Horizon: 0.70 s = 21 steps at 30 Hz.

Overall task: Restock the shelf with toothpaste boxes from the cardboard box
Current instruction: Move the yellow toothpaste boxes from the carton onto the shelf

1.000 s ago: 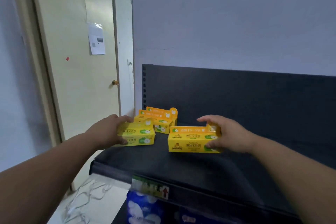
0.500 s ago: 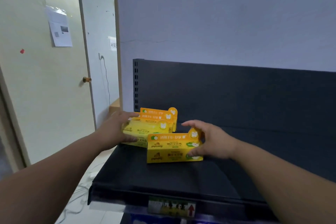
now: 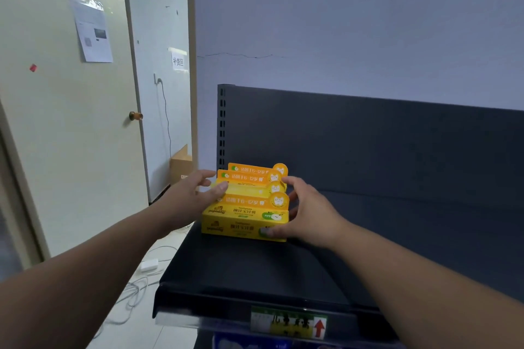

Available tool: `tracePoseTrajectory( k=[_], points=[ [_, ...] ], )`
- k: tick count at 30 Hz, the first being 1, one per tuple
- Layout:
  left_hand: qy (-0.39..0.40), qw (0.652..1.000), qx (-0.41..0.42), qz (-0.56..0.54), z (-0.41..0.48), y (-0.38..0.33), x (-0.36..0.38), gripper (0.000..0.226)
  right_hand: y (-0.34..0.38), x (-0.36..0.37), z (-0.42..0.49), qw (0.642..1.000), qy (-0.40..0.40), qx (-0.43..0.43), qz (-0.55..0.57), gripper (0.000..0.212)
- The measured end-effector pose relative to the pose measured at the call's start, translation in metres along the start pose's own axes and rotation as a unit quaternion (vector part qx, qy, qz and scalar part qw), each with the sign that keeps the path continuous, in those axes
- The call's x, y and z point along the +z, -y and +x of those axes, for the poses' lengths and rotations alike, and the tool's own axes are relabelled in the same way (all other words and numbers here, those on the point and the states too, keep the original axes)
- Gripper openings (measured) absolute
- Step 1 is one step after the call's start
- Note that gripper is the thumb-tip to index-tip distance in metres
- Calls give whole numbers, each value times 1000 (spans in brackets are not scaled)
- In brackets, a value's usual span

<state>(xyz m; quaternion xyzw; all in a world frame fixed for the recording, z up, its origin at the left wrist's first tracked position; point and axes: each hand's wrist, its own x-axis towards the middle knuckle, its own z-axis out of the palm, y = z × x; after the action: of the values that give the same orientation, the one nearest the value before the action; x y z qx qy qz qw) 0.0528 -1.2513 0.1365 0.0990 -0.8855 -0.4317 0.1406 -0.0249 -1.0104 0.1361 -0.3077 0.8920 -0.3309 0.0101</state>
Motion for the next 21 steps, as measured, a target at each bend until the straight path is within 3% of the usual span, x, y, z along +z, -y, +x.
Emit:
tracePoseTrajectory(
  k=[8,14,21],
  points=[
    [-95,984,91,122,3,-35,20,68,-18,-42,-28,996,-60,61,-26,113],
    [-58,953,209,210,-16,-103,82,71,-48,-85,-85,986,-116,93,-70,105],
    [32,928,306,209,-67,-196,203,80,-106,-156,-208,958,-189,175,-126,99]
  ],
)
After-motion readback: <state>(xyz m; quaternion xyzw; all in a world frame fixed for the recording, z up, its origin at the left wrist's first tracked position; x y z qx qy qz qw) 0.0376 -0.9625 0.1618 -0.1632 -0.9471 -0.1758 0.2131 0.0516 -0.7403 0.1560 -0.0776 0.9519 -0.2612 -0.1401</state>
